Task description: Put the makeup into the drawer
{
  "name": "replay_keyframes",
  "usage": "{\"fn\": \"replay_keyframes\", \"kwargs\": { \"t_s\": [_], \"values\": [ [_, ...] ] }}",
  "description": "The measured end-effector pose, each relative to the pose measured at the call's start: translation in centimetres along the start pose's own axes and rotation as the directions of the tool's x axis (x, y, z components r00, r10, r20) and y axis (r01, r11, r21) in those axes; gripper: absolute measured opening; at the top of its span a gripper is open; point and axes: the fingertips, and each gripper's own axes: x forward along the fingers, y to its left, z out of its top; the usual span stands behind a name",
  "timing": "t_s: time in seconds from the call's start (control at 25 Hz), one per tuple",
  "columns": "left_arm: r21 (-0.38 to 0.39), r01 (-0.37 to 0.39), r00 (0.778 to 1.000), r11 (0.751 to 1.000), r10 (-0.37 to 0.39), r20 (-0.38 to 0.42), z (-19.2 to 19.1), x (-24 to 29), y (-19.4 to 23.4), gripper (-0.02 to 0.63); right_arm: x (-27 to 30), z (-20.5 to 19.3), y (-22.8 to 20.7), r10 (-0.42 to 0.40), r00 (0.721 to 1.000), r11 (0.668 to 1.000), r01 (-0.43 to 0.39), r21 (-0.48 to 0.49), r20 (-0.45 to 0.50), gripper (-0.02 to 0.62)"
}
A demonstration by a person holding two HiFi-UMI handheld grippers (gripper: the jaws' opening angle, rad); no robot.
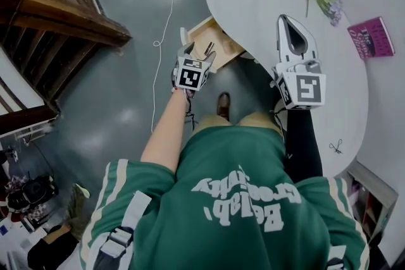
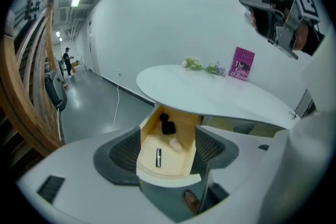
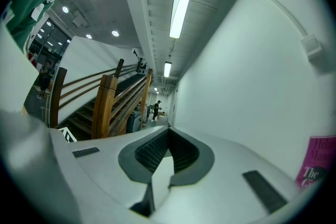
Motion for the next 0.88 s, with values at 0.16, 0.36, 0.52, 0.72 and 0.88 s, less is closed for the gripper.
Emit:
{"fn": "replay_keyframes", "kwargs": {
  "t_s": [0.16, 0.36, 0.52, 0.72, 0.88],
  "values": [
    [0.088, -0.036, 0.980, 0.995, 0.018, 0.196, 8.9, -3.8, -0.2, 0.327, -0.2, 0.6, 0.2, -0.006, 1.000, 1.000, 0.006, -0.002, 0.015, 0.009],
    [0.210, -0.090, 0.909, 0.973, -0.006, 0.418, 18.9, -10.2, -2.0, 0.327, -0.4, 2.0, 0.6, -0.017, 0.999, 1.000, 0.017, -0.004, 0.052, 0.009],
    [0.252, -0.112, 0.823, 0.961, -0.053, 0.565, 24.8, -15.7, -4.0, 0.327, -1.0, 3.3, 0.2, -0.046, 0.995, 0.999, 0.047, 0.000, 0.084, 0.009],
    [0.308, -0.050, 0.806, 0.950, -0.143, 0.574, 26.3, -16.5, -7.5, 0.327, -3.4, 3.4, -1.0, -0.103, 0.992, 0.995, 0.104, -0.005, 0.077, 0.009],
    [0.369, 0.031, 0.791, 0.929, -0.249, 0.559, 27.2, -15.7, -12.4, 0.327, -7.2, 3.0, -3.9, -0.195, 0.979, 0.981, 0.195, -0.001, 0.065, 0.009]
  ]
}}
